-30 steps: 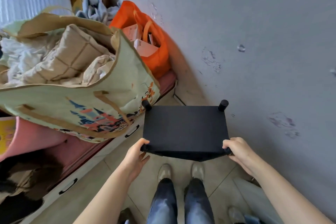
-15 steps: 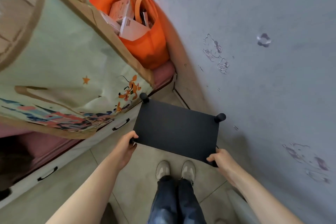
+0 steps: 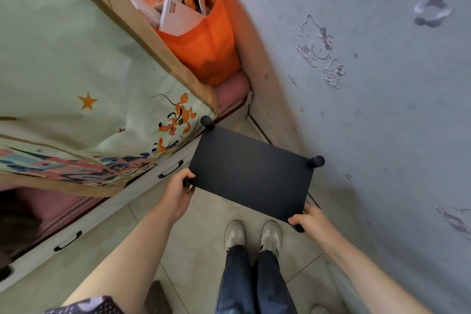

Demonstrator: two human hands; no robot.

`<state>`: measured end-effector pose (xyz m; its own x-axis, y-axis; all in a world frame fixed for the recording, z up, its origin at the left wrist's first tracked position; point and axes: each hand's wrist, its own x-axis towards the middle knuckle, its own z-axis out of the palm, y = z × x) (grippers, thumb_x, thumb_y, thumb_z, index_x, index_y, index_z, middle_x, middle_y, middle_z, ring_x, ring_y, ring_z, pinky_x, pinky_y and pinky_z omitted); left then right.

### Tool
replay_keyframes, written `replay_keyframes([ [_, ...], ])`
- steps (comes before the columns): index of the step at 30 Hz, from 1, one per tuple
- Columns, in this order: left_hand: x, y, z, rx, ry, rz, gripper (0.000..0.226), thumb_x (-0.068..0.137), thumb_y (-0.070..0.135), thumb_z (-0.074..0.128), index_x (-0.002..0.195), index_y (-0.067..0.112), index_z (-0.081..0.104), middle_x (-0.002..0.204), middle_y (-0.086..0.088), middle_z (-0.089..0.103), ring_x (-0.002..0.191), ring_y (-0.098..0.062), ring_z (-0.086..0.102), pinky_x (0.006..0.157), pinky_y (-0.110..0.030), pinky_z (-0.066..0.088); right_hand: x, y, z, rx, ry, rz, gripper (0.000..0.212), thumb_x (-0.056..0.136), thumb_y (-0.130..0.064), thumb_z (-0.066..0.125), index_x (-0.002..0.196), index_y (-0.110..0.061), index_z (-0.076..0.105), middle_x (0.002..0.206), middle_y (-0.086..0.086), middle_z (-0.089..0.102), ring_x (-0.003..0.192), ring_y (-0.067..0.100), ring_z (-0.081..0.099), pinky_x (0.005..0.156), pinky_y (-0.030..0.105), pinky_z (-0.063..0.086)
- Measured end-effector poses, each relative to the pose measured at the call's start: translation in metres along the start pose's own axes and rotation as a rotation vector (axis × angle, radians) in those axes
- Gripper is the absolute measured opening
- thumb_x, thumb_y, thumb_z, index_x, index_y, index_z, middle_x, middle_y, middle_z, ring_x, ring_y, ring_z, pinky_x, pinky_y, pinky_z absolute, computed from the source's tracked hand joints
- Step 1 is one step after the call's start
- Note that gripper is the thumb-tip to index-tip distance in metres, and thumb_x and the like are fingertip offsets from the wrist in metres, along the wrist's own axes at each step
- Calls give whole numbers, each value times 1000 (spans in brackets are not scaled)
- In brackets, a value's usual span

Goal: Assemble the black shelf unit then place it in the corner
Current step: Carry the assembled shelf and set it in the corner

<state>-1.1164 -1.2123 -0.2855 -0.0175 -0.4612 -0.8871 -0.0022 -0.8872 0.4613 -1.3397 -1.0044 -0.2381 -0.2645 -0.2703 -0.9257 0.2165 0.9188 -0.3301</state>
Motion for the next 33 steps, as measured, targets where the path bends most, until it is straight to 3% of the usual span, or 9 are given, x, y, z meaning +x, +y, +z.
replay_keyframes([
  [5,7,-5,0,-99,27,46,17,92,11,63,109,11,64,120,-10,59,117,-22,54,95,-36,49,-3,-9,0,-121,-34,-53,14,89,-6,65,92,-16,55,84,9,65,71,17,58,54,17,42],
  [8,4,-17,2,-151,0,73,79,81,13,80,151,21,43,156,-7,43,142,-27,42,117,-45,39,-2,-23,-8,-432,41,-84,25,94,-19,61,73,-12,50,68,2,55,61,13,51,51,24,36],
  [10,0,-26,7,-140,-6,100,107,72,5,85,158,30,27,162,-5,33,146,-28,37,121,-47,32,-4,-39,-15,-650,137,-157,33,96,-26,57,69,-12,46,66,1,51,56,13,49,46,24,33],
  [12,-5,-35,13,-121,13,106,103,72,0,83,157,22,30,160,-6,38,139,-25,46,115,-42,41,-6,-61,-20,-756,266,-277,30,97,-31,54,76,-9,51,75,6,59,61,19,57,50,27,44],
  [15,-12,-48,23,-101,11,121,81,88,-3,72,154,21,31,155,0,42,127,-20,51,112,-42,43,3,-93,-18,-757,383,-523,25,98,-31,53,115,-12,58,99,9,67,85,27,65,72,40,57],
  [18,-18,-55,32,-108,38,113,76,93,3,68,155,23,29,155,1,42,139,-26,46,114,-53,41,26,-118,-4,-786,241,-670,41,99,-28,55,137,-16,50,124,4,61,112,24,59,91,40,54],
  [21,-25,-65,39,-89,-7,68,67,92,4,70,148,21,36,144,-1,53,130,-29,55,103,-59,50,55,-130,11,-900,83,-618,61,97,-37,59,149,-18,34,143,7,48,130,28,47,106,44,45],
  [26,-25,-71,42,-121,-121,-13,69,92,-2,68,140,33,34,130,2,57,117,-31,62,83,-57,60,76,-136,8,-827,-71,-468,64,93,-44,64,143,-16,37,136,8,56,112,25,60,93,38,54],
  [33,-13,-44,61,32,-219,-3,81,92,-2,69,148,38,27,136,-5,58,116,-31,65,76,-50,63,78,-122,-17,-754,16,-400,62,90,-41,70,134,-10,39,133,10,54,114,26,57,91,36,52],
])
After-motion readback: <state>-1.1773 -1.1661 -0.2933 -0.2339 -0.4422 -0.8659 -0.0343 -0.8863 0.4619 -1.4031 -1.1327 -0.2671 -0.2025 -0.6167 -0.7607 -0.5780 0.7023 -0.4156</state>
